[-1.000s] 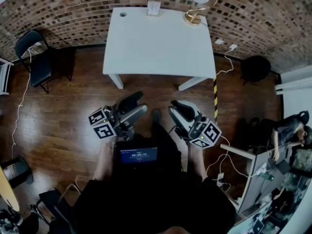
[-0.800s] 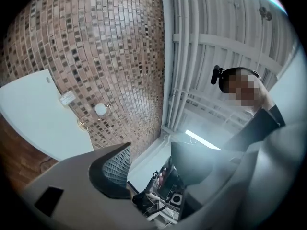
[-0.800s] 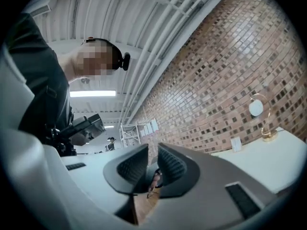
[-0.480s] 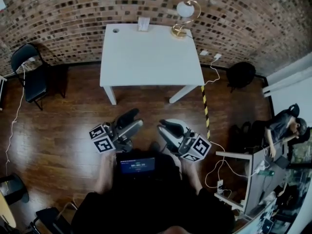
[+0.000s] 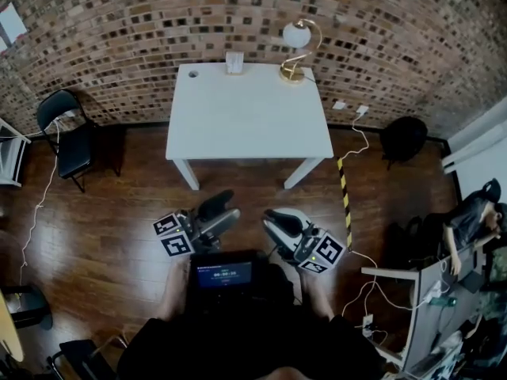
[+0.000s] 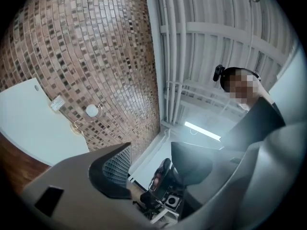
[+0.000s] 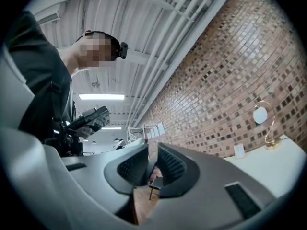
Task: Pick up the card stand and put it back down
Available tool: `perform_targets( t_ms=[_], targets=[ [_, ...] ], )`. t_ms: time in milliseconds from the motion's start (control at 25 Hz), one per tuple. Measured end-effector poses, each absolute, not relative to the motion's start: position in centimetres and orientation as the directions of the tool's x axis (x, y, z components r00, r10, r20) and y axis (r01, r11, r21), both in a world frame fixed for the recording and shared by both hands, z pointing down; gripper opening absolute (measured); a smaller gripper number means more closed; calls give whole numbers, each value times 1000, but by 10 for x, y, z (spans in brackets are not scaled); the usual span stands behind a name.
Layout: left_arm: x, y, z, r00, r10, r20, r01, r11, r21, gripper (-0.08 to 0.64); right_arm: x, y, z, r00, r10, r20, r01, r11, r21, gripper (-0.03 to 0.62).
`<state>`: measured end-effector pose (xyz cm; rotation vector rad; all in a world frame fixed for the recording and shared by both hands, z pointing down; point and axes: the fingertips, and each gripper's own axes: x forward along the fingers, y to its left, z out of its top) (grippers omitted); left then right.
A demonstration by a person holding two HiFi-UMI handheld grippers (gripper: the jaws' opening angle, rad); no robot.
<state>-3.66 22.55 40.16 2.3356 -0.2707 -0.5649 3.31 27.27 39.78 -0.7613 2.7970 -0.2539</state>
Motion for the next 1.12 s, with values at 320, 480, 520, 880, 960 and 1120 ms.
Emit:
perform_targets(
  t_ms=[320, 480, 520, 880, 960, 1120],
  targets=[
    [-14, 231, 403, 886, -364, -287, -69, -716, 694, 255, 50, 274, 401, -854, -494, -164, -450, 860, -242, 74],
    [-9, 233, 404, 887, -369, -280, -76, -713, 697, 255, 54, 276, 404, -862, -481, -159, -435, 864, -253, 67],
    [-8, 234, 405, 886, -371, -279, -78, -711, 698, 255, 54, 276, 404, -864, -477, -157, -431, 865, -257, 67],
    [-11, 234, 409, 878, -386, -283, -78, -699, 711, 255, 44, 272, 400, -878, -454, -153, -413, 878, -241, 66],
    [-13, 233, 410, 875, -390, -286, -78, -697, 713, 255, 41, 272, 400, -881, -449, -150, -408, 880, -242, 66],
    [-16, 231, 411, 871, -397, -290, -79, -695, 714, 255, 39, 272, 404, -888, -440, -137, -400, 883, -246, 66]
  ],
)
